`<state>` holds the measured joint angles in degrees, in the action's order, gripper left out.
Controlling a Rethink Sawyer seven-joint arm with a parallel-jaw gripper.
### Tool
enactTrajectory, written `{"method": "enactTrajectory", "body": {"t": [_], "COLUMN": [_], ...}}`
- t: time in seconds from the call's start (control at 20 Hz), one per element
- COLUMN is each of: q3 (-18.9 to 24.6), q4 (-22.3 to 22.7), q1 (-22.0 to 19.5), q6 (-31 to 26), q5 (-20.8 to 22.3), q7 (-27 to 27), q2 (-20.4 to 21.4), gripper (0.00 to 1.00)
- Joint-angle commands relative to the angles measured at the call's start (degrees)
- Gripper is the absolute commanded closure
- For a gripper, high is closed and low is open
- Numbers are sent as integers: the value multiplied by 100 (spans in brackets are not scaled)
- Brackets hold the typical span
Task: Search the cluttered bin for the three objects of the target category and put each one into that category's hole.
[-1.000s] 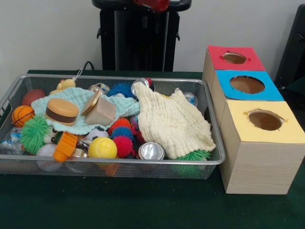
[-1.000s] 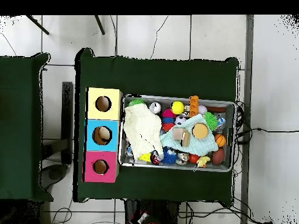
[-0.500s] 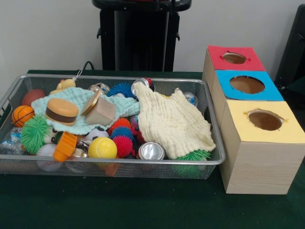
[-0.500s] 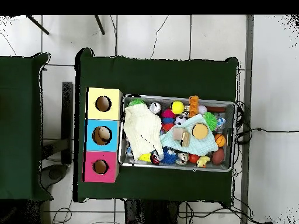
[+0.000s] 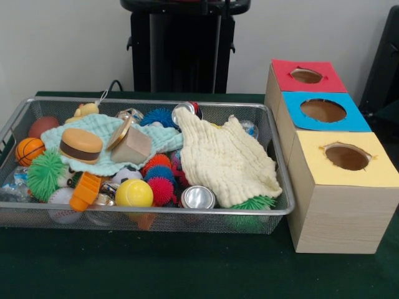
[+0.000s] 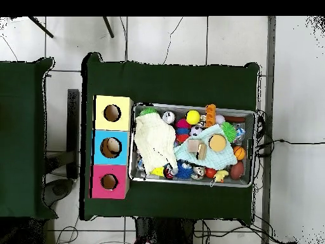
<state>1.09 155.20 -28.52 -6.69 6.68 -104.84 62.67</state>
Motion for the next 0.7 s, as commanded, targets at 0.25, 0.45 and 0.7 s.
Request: {"method": "enactTrajectory", "body": {"t": [0.25,0.45,0.7], "q3": [580,616,863], "q4": [-740,-527,-856], "q1": [-257,-321,-520], "q6": [195,297,-17], "q5": [329,404,427], "q7": [-349,-450,-236], "q2": [-387,-225,-348], "gripper": [0,0,0]}}
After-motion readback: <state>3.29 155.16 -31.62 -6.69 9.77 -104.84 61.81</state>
